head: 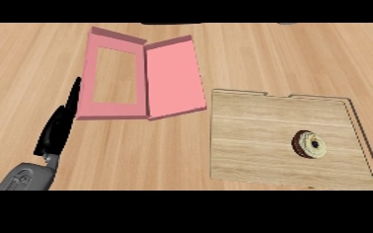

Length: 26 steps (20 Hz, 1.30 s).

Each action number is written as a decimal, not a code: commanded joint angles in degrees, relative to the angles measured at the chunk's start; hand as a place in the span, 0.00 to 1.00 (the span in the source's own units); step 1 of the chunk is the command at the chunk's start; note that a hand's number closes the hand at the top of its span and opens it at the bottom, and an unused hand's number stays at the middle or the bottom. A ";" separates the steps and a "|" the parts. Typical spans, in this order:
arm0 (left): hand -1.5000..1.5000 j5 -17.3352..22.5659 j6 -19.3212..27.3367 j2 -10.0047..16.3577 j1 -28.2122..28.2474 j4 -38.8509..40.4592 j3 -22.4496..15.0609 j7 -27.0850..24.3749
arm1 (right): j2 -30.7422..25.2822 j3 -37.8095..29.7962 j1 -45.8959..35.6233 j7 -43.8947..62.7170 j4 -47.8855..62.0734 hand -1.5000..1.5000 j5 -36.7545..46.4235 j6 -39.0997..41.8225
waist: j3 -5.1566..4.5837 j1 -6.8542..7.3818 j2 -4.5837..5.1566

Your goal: Pick the cupcake from the tray and place it in the cardboard box

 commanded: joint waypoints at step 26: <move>0.50 -6.48 -5.13 -5.54 -1.19 3.60 4.00 -2.86 | 10.13 14.50 -7.06 49.52 -18.29 0.00 45.72 3.11 | -0.04 1.95 0.11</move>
